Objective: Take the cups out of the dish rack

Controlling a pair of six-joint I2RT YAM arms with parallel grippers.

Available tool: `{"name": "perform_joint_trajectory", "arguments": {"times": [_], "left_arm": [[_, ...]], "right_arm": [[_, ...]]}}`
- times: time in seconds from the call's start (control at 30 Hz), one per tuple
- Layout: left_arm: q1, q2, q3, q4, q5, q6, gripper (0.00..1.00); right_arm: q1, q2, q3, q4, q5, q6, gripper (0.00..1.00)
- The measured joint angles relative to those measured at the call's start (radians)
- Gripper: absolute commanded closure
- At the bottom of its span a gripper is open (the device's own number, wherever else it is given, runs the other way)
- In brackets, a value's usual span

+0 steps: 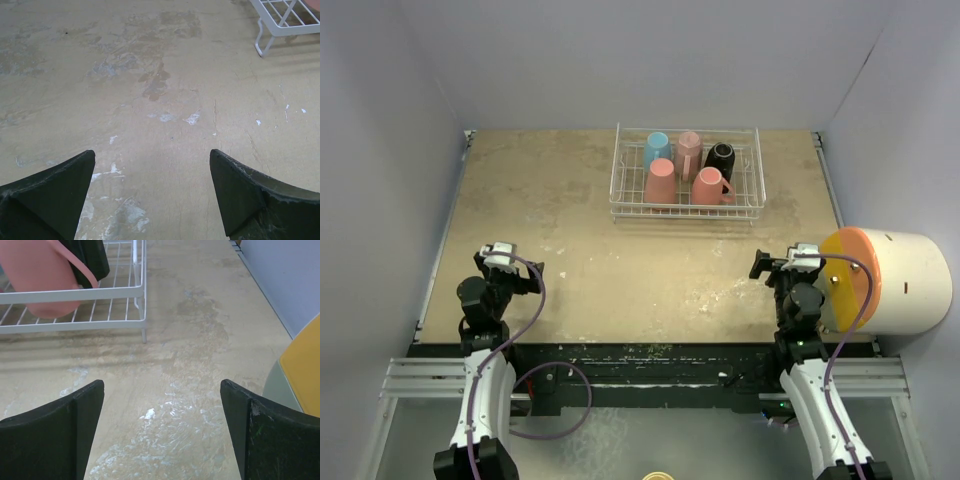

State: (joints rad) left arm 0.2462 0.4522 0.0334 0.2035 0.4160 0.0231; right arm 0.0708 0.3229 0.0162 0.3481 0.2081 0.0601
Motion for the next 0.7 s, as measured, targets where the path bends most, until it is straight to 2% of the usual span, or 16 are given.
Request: {"name": "perform_joint_trajectory", "arguments": {"times": [0.47, 0.6, 0.7], "left_arm": [[0.0, -0.004, 0.0, -0.002, 0.0, 0.0, 0.01], [0.0, -0.009, 0.0, -0.002, 0.0, 0.0, 0.01], [0.0, 0.004, 0.021, -0.032, 0.0, 0.0, 0.01]], "right_arm": [[0.0, -0.002, 0.0, 0.009, -0.022, -0.004, 0.0], [0.0, -0.003, 0.006, 0.002, 0.015, -0.007, 0.0], [0.0, 0.035, 0.083, -0.068, 0.062, 0.001, 0.0]]}}
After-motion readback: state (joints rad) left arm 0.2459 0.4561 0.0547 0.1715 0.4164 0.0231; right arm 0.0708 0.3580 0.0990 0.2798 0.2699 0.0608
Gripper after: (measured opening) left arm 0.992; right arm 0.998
